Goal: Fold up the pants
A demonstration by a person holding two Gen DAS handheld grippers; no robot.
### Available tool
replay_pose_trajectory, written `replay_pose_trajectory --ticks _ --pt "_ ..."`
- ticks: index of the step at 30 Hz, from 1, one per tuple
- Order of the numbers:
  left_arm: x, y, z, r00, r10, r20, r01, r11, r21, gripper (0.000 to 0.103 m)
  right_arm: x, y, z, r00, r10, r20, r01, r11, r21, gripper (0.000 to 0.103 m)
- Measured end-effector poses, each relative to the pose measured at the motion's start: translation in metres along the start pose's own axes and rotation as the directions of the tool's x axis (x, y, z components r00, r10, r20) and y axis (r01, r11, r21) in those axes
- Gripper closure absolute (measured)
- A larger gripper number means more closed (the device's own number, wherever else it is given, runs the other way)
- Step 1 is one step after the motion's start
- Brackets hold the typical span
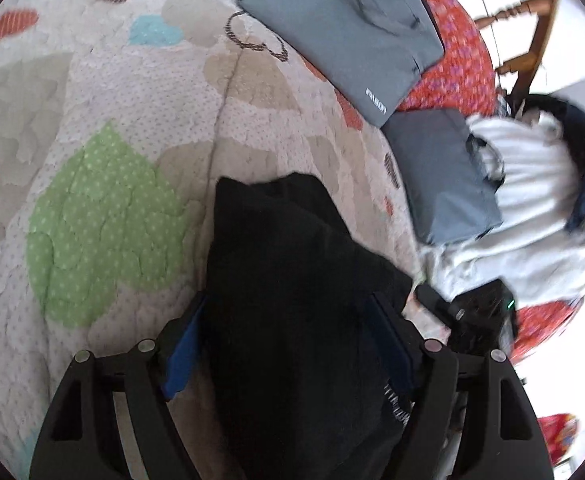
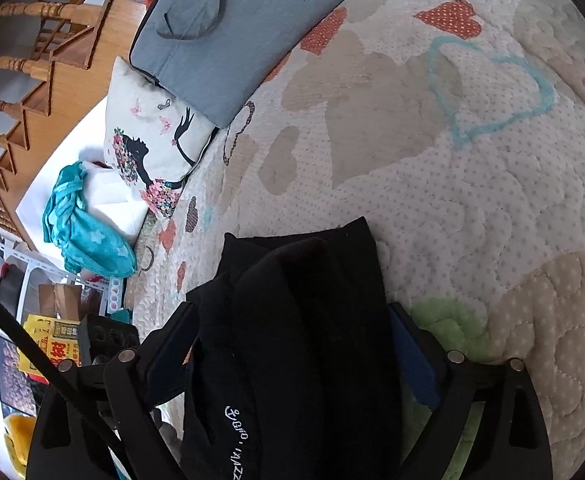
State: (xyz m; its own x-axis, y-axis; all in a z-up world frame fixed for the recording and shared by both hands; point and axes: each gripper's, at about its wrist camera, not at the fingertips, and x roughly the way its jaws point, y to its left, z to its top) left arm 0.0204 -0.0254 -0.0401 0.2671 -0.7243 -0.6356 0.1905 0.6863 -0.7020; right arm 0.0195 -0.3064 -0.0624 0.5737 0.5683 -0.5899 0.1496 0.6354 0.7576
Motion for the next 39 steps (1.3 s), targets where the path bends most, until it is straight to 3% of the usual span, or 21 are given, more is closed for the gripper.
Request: replay_pose_trajectory --ticks 5,10,14,16,17,18,19,21,24,26,32,39 --pt "0.008 -0.019 -0.007 0.995 0.104 0.005 -0.104 0.988 0.111 0.020 0.001 0.001 -0.002 1.000 0.021 0.010 -0.021 1.000 -0.007 0.000" --pt "0.019 -0.024 -0.002 0.995 0.102 -0.006 -0.100 0.986 0.132 0.000 0.002 0.002 -0.002 1.000 0.021 -0.001 -0.021 1.000 -0.016 0.000" --pt "0.027 -0.024 0.010 0.995 0.104 -0.012 -0.102 0.990 0.096 0.000 0.002 0.003 0.000 1.000 0.016 -0.018 -0.017 1.000 -0.015 0.002" --pt "0.029 -0.023 0.019 0.995 0.089 -0.053 -0.084 0.993 0.079 0.000 0.004 0.006 0.000 1.000 0.014 -0.027 -0.015 1.000 -0.020 0.003" --pt "0.029 -0.021 0.023 0.995 0.070 -0.077 -0.064 0.995 0.072 0.000 0.005 0.009 -0.001 0.999 0.020 -0.034 -0.021 1.000 -0.019 0.009" --pt "0.027 -0.020 0.023 0.996 0.050 -0.079 -0.044 0.997 0.070 0.004 0.007 0.010 -0.001 0.998 0.031 -0.048 -0.032 0.999 -0.017 0.013" --pt "0.024 -0.020 0.021 0.997 0.035 -0.073 -0.029 0.997 0.077 0.023 0.008 0.011 -0.002 0.997 0.037 -0.062 -0.038 0.999 -0.015 0.022" --pt "0.022 -0.018 0.015 0.995 0.062 -0.073 -0.054 0.993 0.101 0.047 0.012 0.013 -0.006 0.997 0.025 -0.077 -0.027 0.999 -0.023 0.034" --pt "0.013 -0.016 0.013 0.997 0.030 -0.066 -0.024 0.995 0.094 0.061 0.013 0.017 -0.010 0.997 -0.009 -0.073 0.006 0.999 -0.046 0.043" --pt "0.006 -0.019 0.013 0.998 0.032 -0.051 -0.026 0.994 0.105 0.063 0.010 0.024 -0.010 0.998 -0.019 -0.066 0.015 0.998 -0.063 0.051" --pt "-0.018 -0.024 0.031 1.000 0.020 0.012 -0.021 0.994 0.104 0.067 0.010 0.055 -0.005 0.996 -0.041 -0.077 0.030 0.989 -0.143 0.062" --pt "-0.033 -0.024 0.076 0.992 0.073 0.108 -0.085 0.990 0.115 0.067 0.029 0.089 0.022 0.996 -0.038 -0.085 0.022 0.983 -0.184 0.065"
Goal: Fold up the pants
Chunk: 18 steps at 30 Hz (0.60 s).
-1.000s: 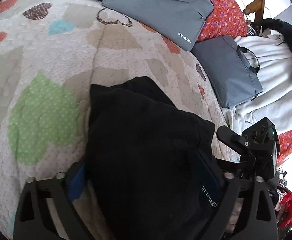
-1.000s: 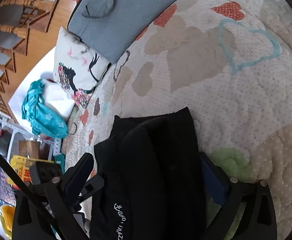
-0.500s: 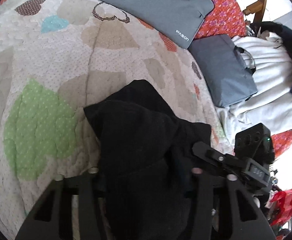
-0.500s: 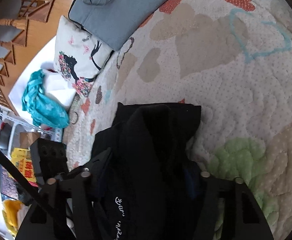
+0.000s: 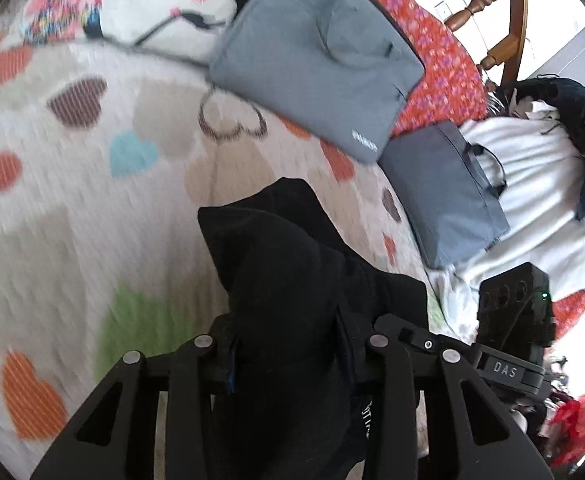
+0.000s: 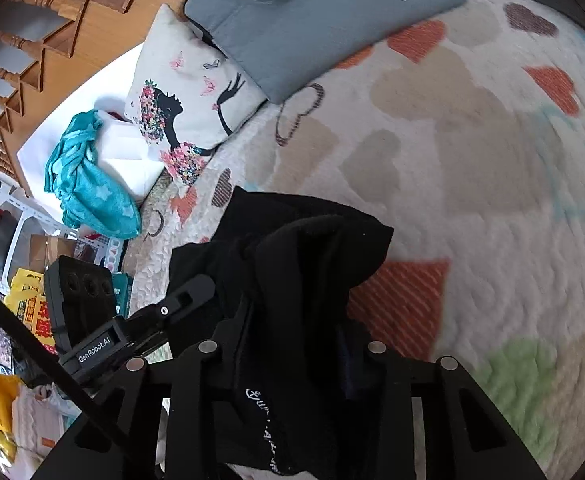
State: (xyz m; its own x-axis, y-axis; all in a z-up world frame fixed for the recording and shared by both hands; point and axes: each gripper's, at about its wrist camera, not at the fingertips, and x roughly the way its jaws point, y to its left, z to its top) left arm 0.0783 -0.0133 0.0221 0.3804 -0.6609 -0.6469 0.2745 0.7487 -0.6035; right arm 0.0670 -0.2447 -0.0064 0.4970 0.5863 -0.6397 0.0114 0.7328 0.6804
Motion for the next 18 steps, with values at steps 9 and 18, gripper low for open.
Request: replay_pose_trajectory --ticks 9,18 --pt "0.023 0.039 0.049 0.996 0.090 0.008 -0.090 0.996 -0.027 0.067 0.056 0.018 0.048 1.000 -0.026 -0.013 0.026 0.999 -0.042 0.065" --pt "0.048 0.065 0.059 0.988 0.147 -0.047 -0.151 0.985 -0.084 0.057 0.089 -0.013 0.064 0.990 -0.136 -0.036 0.136 0.991 0.004 0.054"
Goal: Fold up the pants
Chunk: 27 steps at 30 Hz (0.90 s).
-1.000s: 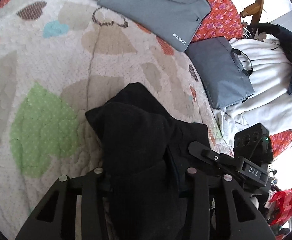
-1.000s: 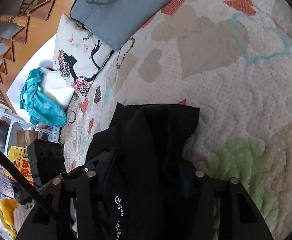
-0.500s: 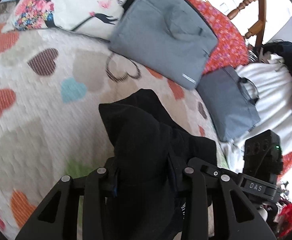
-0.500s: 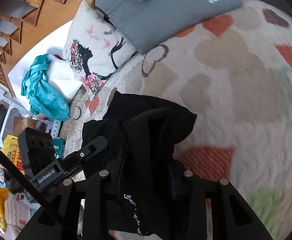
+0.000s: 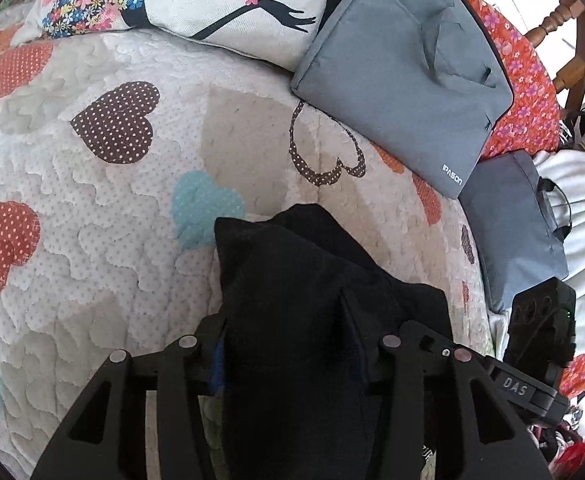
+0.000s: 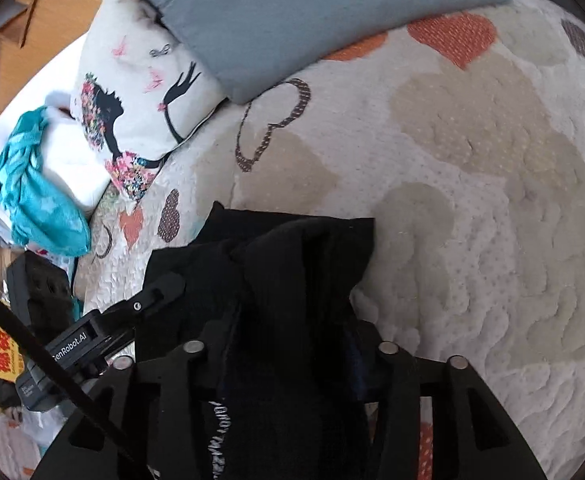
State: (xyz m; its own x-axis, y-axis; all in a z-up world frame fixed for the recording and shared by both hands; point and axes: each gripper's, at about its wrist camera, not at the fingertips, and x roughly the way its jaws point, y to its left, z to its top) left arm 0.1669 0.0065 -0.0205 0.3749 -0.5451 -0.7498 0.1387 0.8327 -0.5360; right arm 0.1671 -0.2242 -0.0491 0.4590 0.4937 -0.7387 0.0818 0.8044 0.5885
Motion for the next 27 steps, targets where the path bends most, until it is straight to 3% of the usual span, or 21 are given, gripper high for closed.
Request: replay_pose_trajectory --ticks 6,9,12,16,21,24,27 --pt "-0.015 0.005 0.005 1.000 0.020 0.021 -0.019 0.999 -0.025 0.056 0.002 -0.004 0.003 1.000 -0.015 -0.007 0.015 1.000 0.014 0.056" --pt "-0.040 0.003 0.010 0.994 0.036 0.108 -0.033 0.999 -0.033 0.056 0.001 -0.007 0.004 1.000 -0.016 -0.008 0.017 0.999 0.029 0.057" --pt "-0.056 -0.001 0.013 0.985 -0.009 0.173 0.015 0.999 -0.032 0.055 0.000 -0.007 0.003 1.000 -0.019 -0.003 0.019 0.999 0.049 0.057" --pt "-0.030 -0.009 0.014 0.992 -0.051 0.115 0.055 0.998 -0.027 0.053 -0.001 -0.007 0.001 1.000 -0.025 0.006 0.024 0.998 0.063 0.057" --pt "0.021 0.001 0.011 1.000 -0.012 -0.002 0.012 0.998 -0.061 0.049 0.000 -0.011 0.002 1.000 -0.003 0.005 0.003 0.997 0.074 0.057" --pt "0.016 0.007 0.013 0.999 -0.041 0.010 0.042 0.993 -0.108 0.049 -0.001 -0.013 0.003 1.000 0.017 0.002 -0.017 0.997 0.076 0.056" --pt "-0.012 0.003 0.009 0.997 -0.025 0.067 0.032 0.993 -0.114 0.049 -0.015 -0.008 0.002 0.999 -0.005 0.035 0.002 0.997 0.080 0.049"
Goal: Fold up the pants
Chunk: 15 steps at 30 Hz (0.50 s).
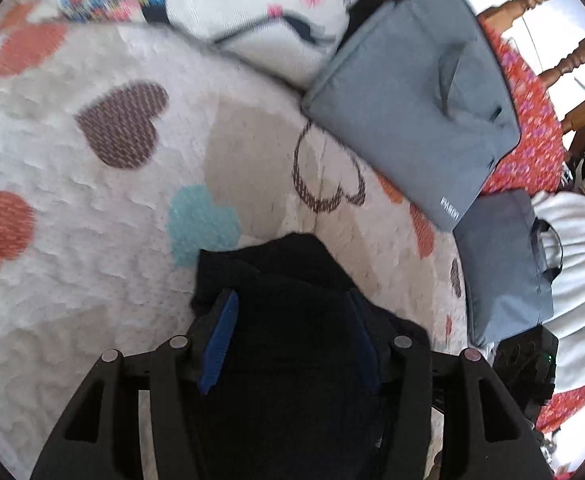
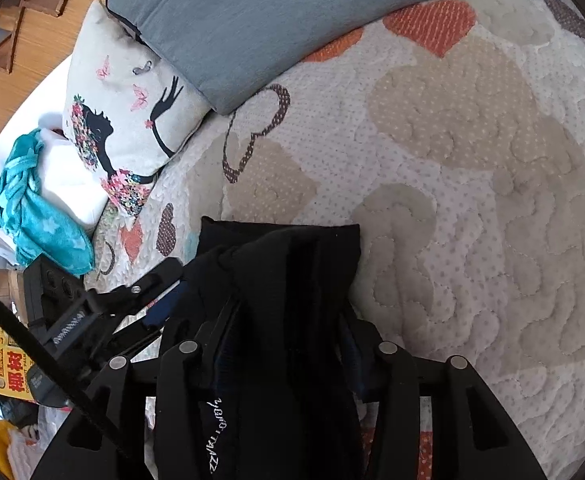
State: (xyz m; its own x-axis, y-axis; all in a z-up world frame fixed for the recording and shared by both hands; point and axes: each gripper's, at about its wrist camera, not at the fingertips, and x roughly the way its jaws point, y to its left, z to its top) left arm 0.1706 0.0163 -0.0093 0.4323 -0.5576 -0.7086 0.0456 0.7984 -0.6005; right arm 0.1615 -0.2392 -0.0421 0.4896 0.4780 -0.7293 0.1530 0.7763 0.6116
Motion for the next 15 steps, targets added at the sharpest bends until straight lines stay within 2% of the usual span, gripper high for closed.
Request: replay_pose_trajectory --ticks 3,5,6,7,9,10,11,12,14,15 --pt "-0.024 -0.004 -0.010 0.998 -0.049 0.036 0.049 0.999 0.000 0.049 -0.028 0.008 -0.002 0.995 -0.032 0.100 0.032 0.999 0.001 0.045" --pt "-0.034 -0.006 -0.021 0.997 -0.072 0.033 0.072 0.997 0.009 0.049 -0.049 0.011 -0.007 0.988 0.047 0.147 -0.049 0.999 0.010 0.045" --pt "-0.037 -0.007 -0.029 0.997 -0.078 0.023 0.077 0.997 0.016 0.049 -0.056 0.011 -0.011 0.981 0.134 0.143 -0.139 0.990 0.025 0.045" --pt "-0.040 -0.006 -0.036 0.997 -0.080 0.011 0.079 0.997 0.021 0.049 -0.058 0.010 -0.016 0.970 0.211 0.125 -0.217 0.975 0.044 0.045" --pt "-0.039 -0.002 -0.052 0.997 -0.074 -0.025 0.075 0.997 0.033 0.049 -0.054 0.006 -0.027 0.931 0.360 0.054 -0.364 0.925 0.105 0.045" --pt "-0.037 -0.001 -0.059 0.997 -0.064 -0.041 0.066 0.997 0.040 0.049 -0.048 0.003 -0.035 0.913 0.409 0.009 -0.406 0.903 0.142 0.045" --pt "-0.035 0.002 -0.068 0.997 -0.045 -0.057 0.048 0.997 0.056 0.049 -0.042 0.000 -0.041 0.906 0.422 -0.028 -0.412 0.897 0.161 0.045" --pt "-0.034 0.003 -0.075 0.997 -0.031 -0.064 0.035 0.997 0.070 0.049 -0.034 -0.004 -0.049 0.911 0.406 -0.074 -0.389 0.904 0.176 0.045" --pt "-0.034 0.007 -0.086 0.997 -0.018 -0.076 0.027 0.994 0.107 0.049 -0.026 -0.014 -0.060 0.924 0.364 -0.114 -0.339 0.921 0.190 0.049" --pt "-0.035 0.007 -0.091 0.998 -0.015 -0.069 0.025 0.989 0.143 0.049 -0.024 -0.018 -0.063 0.924 0.362 -0.120 -0.335 0.921 0.196 0.052"
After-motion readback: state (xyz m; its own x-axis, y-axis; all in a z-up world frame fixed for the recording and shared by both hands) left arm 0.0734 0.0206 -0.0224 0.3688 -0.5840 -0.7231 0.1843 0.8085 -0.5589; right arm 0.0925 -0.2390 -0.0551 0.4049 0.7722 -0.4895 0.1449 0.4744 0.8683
